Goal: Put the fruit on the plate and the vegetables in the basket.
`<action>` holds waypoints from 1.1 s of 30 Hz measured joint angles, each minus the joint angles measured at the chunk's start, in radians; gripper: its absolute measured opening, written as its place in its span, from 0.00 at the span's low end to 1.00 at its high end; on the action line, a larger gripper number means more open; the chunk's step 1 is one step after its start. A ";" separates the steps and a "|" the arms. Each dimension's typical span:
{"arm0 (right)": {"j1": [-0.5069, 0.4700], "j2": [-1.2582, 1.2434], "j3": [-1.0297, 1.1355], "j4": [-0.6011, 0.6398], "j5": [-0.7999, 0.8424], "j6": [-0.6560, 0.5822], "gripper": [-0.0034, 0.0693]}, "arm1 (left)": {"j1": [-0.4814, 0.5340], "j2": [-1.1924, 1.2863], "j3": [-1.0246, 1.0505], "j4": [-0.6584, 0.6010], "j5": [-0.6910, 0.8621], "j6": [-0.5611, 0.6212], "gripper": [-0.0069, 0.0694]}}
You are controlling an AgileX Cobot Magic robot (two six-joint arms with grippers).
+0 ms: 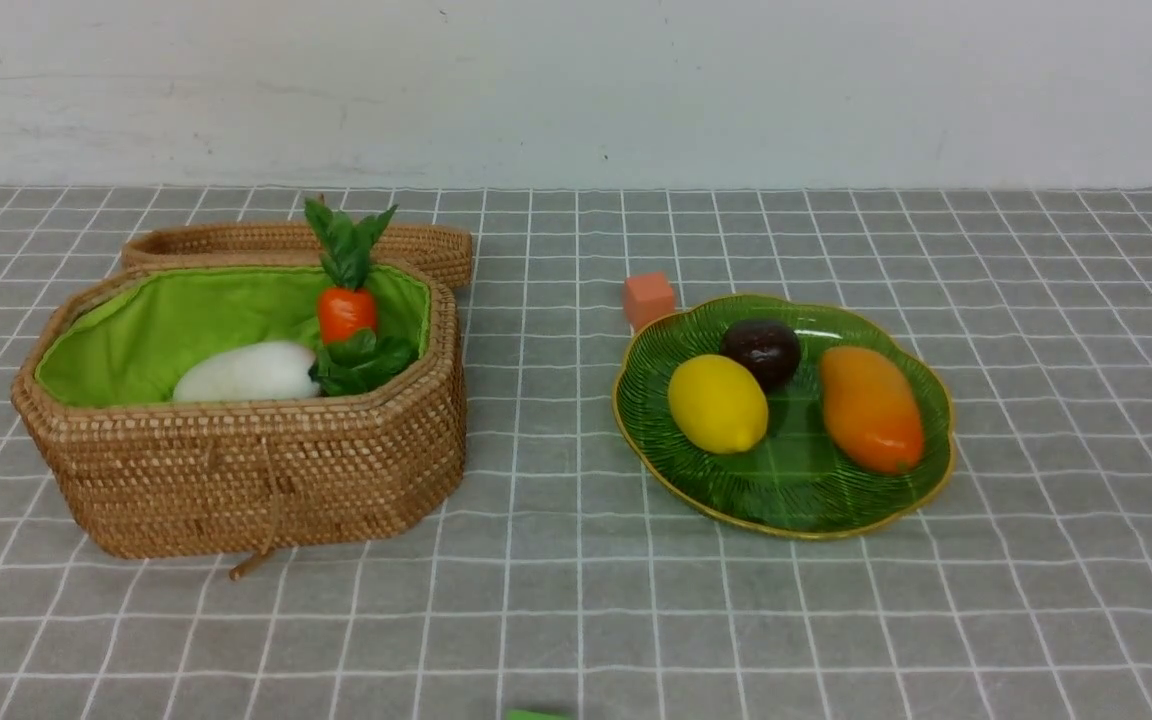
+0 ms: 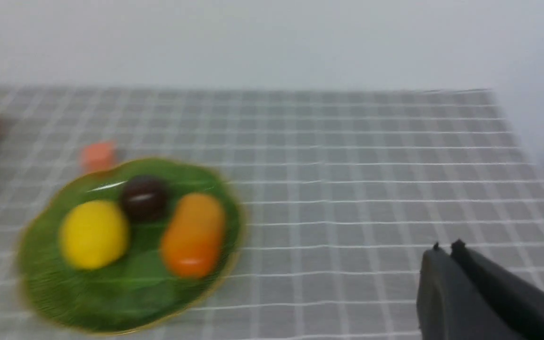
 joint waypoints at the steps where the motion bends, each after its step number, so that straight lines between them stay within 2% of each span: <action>1: -0.027 -0.066 0.090 -0.014 -0.047 0.010 0.05 | 0.000 0.000 0.000 0.000 0.000 0.000 0.35; 4: -0.073 -0.232 0.302 -0.035 -0.130 0.018 0.06 | 0.000 0.000 0.000 0.000 0.000 0.000 0.36; 5: -0.088 -0.336 0.461 -0.038 -0.165 0.019 0.06 | 0.000 0.000 0.000 0.000 0.000 0.000 0.36; 6: -0.090 -0.346 0.461 -0.038 -0.165 0.019 0.06 | 0.000 0.000 0.000 0.000 0.000 0.000 0.36; 8: -0.097 -0.461 0.633 -0.038 -0.180 0.031 0.06 | 0.000 0.000 0.000 0.000 0.000 0.000 0.36; 11: -0.097 -0.514 0.739 -0.038 -0.188 0.049 0.06 | 0.000 0.000 0.000 0.000 0.000 0.000 0.37; 33: -0.097 -0.522 0.784 -0.039 -0.234 0.078 0.09 | 0.000 0.000 0.000 0.000 0.000 0.000 0.39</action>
